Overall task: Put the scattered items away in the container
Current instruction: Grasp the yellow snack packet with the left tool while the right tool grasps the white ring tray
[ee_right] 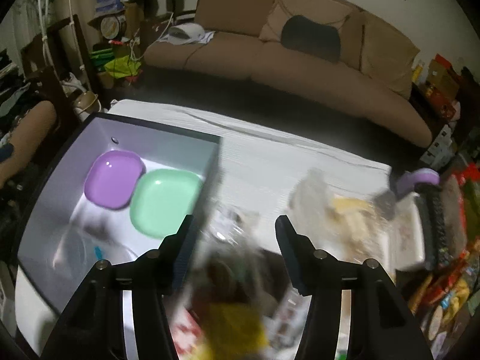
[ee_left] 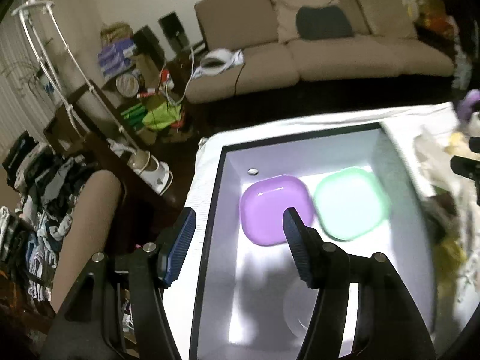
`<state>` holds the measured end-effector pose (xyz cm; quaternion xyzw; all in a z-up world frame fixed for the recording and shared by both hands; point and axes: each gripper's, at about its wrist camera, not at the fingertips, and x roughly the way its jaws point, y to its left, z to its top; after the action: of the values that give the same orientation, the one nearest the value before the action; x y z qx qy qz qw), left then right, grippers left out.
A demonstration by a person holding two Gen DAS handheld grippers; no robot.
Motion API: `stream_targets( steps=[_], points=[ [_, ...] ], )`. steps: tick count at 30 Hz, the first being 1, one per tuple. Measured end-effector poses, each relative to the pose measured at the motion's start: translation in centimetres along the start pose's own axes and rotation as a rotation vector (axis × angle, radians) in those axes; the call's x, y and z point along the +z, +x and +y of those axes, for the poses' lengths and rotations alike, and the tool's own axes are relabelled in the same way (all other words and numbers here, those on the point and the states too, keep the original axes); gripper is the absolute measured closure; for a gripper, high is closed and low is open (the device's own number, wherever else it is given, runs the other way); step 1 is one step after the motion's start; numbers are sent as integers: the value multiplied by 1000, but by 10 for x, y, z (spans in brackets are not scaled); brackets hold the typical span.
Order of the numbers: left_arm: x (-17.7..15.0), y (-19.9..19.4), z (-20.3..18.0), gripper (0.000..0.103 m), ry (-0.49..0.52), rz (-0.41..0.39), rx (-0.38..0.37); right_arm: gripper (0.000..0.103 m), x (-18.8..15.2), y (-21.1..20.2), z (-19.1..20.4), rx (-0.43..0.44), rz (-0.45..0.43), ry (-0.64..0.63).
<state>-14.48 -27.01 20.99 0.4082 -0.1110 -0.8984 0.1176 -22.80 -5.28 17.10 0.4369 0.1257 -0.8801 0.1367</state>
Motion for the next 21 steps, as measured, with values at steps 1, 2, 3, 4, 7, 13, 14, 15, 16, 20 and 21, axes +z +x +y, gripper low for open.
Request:
stream_targets(
  steps=[1,2,3,4,7,13,14,15,16,20,21],
  points=[
    [-3,-17,-5,45,2,-16,-16,45,-8,-10,-11,1,-2,7],
    [-6,-33,-12,45,4,-29,-33,44,-16,-20,-23,1,-3,15],
    [-10,-46,-19,45,5,-37,-50,43,-26,-30,-36,1,-2,25],
    [-15,-60,-28,45,5,-45,-73,43,-35,-38,-47,4,-1,36],
    [-30,-89,-59,44,18,-52,-134,42,-65,-62,-83,21,-2,80],
    [-81,-130,-128,36,37,-66,-238,37,-133,-93,-142,42,6,142],
    [-88,-130,-133,36,27,-58,-254,36,-145,-95,-149,38,10,143],
    [-96,-129,-141,36,10,-44,-273,36,-156,-97,-156,39,12,144],
    [-103,-129,-148,36,-6,-32,-288,36,-165,-98,-161,44,12,144],
    [-132,-117,-182,36,-31,15,-314,36,-202,-98,-168,66,2,139],
    [-138,-114,-189,36,-26,20,-310,35,-212,-96,-167,77,0,135]
  ],
)
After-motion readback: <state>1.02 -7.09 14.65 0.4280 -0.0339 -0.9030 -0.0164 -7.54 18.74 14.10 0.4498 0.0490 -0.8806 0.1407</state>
